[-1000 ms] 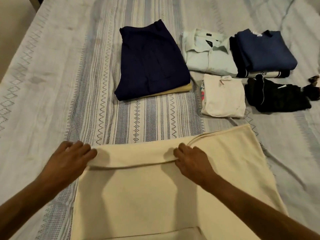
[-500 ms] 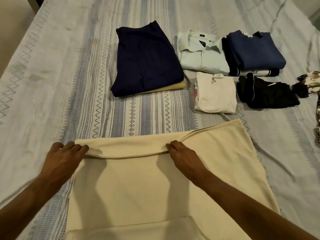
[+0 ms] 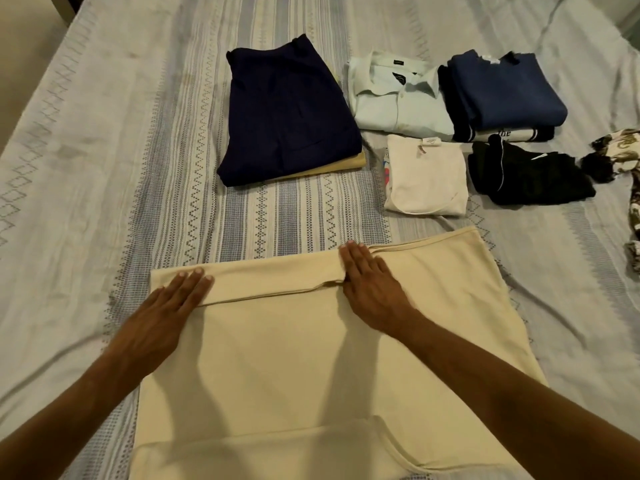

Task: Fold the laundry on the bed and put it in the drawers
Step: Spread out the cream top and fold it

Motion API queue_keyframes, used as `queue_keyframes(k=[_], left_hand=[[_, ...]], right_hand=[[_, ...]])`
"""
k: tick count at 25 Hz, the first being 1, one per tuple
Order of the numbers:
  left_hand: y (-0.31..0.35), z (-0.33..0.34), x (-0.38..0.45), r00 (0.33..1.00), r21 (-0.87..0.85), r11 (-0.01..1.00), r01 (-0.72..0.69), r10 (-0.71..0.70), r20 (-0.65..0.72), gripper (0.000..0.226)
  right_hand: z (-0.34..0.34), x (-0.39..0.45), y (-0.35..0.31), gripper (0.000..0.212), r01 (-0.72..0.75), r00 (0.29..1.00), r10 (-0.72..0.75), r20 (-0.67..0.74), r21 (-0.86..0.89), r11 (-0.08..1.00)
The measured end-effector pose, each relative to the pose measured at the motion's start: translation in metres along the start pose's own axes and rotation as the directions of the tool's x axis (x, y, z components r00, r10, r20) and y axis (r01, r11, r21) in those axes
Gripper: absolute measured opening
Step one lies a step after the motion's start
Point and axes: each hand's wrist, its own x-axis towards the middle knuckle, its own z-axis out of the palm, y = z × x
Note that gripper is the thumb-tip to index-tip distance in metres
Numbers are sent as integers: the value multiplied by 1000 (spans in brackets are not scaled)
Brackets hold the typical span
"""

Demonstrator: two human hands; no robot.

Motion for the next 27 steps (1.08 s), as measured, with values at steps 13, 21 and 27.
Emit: queue_keyframes(k=[13,21,27], left_hand=[[-5,-66,49,987,-147,982,120,-134,-90,83],[-5,-83,79,950,22,994,111,-113,292,63],[20,-101,39,993,11,999,-40,38,115,34]], right_hand=[[-54,36,39,60,-114,993,119,-17,172,978],[-113,18,175,19,-139,951,201,236,-256,957],[-127,-30,193,19,-63,995,79,53,-257,964]])
